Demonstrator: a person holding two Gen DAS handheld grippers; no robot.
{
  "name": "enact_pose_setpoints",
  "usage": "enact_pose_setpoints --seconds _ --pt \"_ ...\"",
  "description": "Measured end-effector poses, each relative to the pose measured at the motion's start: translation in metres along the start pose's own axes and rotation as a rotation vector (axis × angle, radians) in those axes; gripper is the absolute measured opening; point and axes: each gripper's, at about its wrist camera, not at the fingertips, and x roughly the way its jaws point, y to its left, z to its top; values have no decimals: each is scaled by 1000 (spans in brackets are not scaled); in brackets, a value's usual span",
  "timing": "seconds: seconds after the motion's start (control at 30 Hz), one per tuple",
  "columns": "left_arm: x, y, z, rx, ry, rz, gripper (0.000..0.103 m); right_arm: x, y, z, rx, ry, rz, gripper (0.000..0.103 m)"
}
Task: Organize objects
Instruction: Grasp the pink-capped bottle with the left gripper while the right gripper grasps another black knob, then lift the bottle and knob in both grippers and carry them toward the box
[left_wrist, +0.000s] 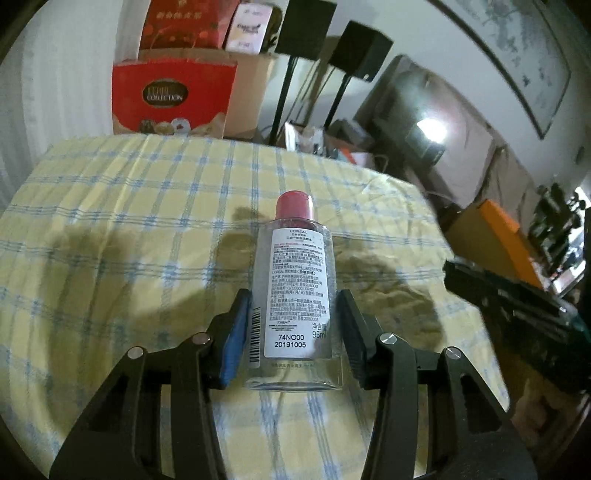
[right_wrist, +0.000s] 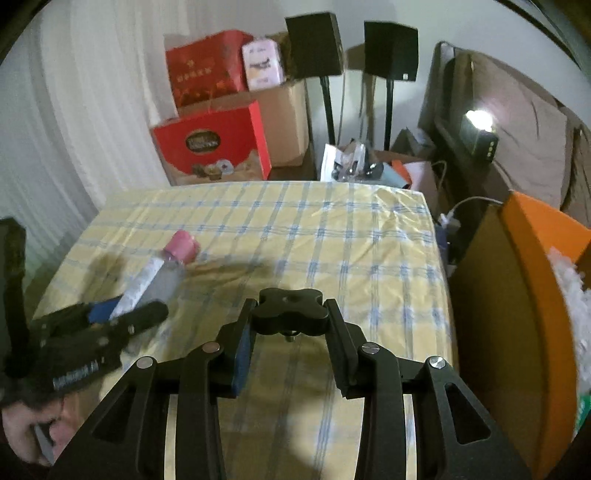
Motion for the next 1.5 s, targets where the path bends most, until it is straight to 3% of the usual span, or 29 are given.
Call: enact_pose_setpoints --seconds 0.3,0.5,0.6,0.8,0.9,1.0,1.1,1.2,1.5 --pt "-70 -13 1 51 -91 51 44 -81 13 -32 -55 -88 43 36" --pt "-91 -37 5 60 -95 41 44 -121 -5 -56 -33 -140 53 36" --pt "-95 -41 11 49 -92 82 44 -135 -15 -63 -34 -164 51 36" --pt "-112 -45 19 6 -141 158 44 -157 -42 -67 -5 -202 62 36" --pt "-122 -61 20 15 -156 150 44 -177 -54 -61 20 -252 83 36" --pt "-129 -84 22 45 -175 148 44 -198 -68 -58 45 -294 96 36" --pt "-137 -115 22 127 -220 195 44 -212 -79 -56 74 -314 81 36" --pt "-140 -129 21 140 -224 157 44 -225 -82 -53 66 -338 9 36" --pt "-138 -138 20 157 -216 138 44 -238 -94 -49 81 -359 -13 36"
